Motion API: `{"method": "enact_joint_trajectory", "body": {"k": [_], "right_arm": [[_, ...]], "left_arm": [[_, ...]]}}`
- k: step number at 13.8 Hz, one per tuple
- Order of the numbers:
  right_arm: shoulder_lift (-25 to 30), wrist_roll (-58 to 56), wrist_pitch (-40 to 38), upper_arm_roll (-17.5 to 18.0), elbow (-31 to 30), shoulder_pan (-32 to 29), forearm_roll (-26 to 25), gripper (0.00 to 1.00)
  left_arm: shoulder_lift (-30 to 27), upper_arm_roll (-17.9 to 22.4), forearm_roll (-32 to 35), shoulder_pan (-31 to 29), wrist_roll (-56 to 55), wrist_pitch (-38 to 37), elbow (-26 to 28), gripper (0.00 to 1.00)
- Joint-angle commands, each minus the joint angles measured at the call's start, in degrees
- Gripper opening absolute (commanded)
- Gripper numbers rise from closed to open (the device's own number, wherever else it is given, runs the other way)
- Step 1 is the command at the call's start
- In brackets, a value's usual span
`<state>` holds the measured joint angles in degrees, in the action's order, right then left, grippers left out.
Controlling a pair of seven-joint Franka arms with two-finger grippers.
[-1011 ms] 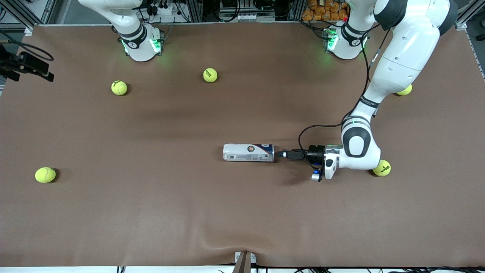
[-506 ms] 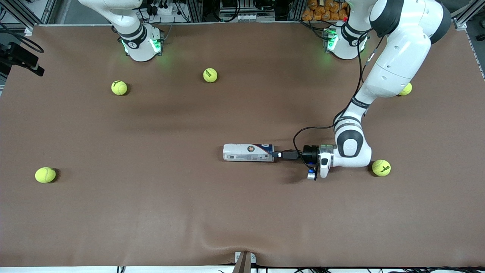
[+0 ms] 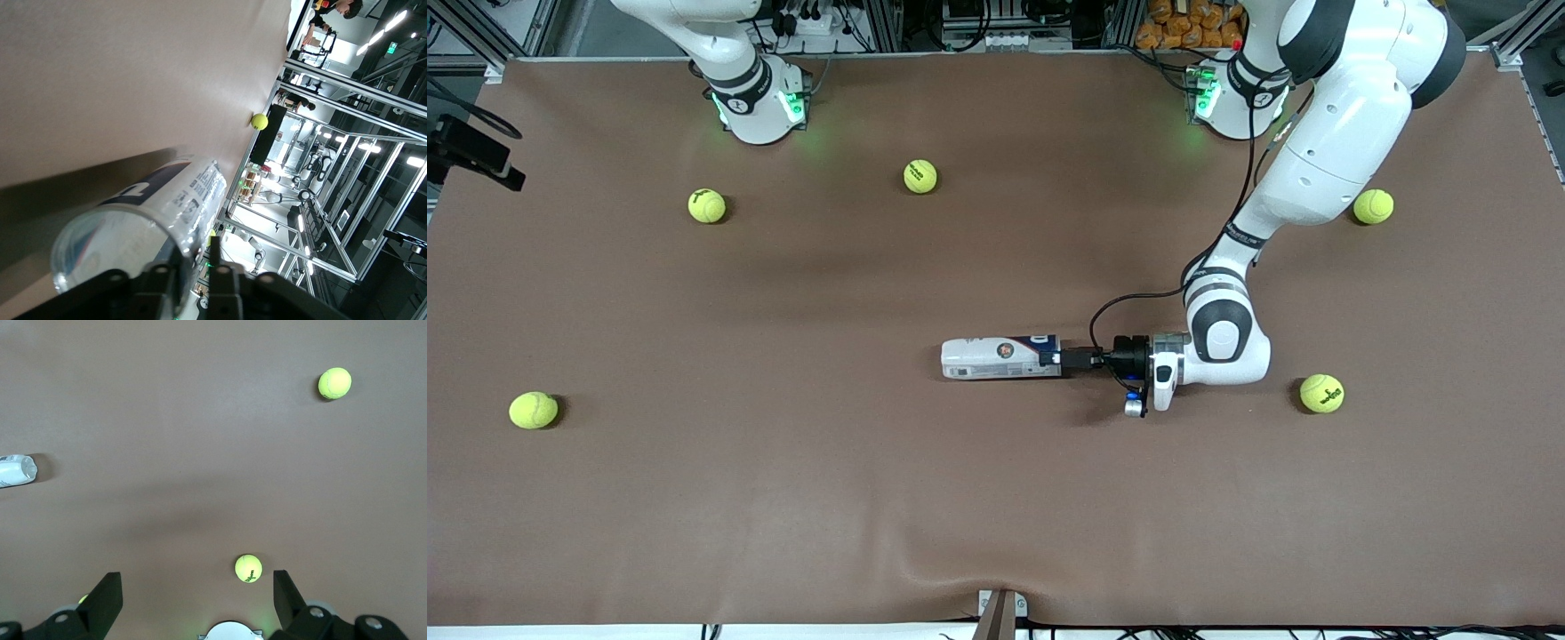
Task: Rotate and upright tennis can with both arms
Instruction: 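Lift and rotate the can with the left gripper until upright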
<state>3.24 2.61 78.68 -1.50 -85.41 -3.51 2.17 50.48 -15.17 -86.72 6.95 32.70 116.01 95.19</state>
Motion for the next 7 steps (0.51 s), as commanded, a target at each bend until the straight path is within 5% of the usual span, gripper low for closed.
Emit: {"method": "enact_joint_trajectory", "body": {"k": [1,7], "right_arm": [[-2.79,0.38,-1.08,0.79,2.45,0.43,0.91,1.0],[-3.41,0.29,-0.98,0.62,2.8,0.96,0.21,1.0]], "left_arm": [[-1.08,-0.03,-0.73,0.08,-1.83,0.62,-2.02,0.04],[-5.81,-0.03,3.66,-0.09,-16.76,0.62,-3.7,0.05]]}}
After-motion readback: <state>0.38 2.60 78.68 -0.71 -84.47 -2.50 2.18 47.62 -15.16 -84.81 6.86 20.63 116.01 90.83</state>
